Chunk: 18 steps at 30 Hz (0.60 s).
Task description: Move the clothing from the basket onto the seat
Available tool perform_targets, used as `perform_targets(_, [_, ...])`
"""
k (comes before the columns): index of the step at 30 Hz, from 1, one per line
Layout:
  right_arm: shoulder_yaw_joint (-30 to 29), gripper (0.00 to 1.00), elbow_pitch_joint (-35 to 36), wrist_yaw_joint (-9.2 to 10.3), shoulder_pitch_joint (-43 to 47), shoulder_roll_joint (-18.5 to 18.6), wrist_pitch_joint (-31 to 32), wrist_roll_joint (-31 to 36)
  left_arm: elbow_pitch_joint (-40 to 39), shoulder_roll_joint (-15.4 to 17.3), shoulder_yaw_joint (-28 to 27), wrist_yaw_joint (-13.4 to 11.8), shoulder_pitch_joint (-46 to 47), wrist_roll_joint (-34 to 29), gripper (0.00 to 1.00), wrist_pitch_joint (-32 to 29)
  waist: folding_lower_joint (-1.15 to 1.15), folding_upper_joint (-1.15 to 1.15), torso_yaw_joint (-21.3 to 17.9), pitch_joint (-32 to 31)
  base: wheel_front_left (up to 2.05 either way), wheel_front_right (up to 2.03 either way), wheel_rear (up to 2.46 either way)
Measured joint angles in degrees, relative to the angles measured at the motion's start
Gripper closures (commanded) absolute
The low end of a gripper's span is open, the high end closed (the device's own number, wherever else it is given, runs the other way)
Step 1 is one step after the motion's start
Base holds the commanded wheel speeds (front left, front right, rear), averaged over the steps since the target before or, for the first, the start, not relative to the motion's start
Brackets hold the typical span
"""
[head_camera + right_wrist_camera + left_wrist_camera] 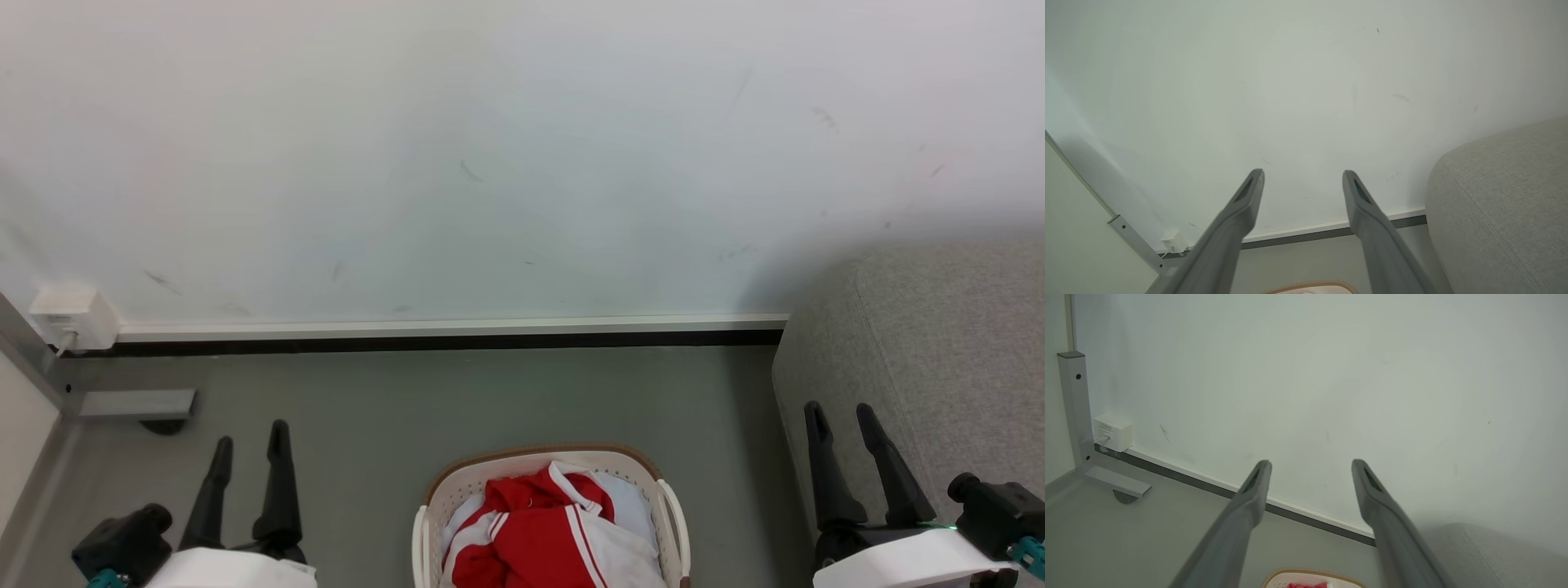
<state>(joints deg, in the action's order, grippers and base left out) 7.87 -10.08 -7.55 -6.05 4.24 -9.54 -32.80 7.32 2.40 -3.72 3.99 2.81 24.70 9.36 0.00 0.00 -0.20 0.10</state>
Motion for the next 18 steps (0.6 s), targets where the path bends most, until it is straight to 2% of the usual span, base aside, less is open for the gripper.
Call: perform_targets(18, [0.44,0.00,0.49,0.00,-0.55,-0.12,-2.30,8.38,-0.71,0.10,0.38,-0.58,-0.54,-9.36,0.00,2.45,0.00,0.00,-0.40,0.26,0.00,0.00,0.00])
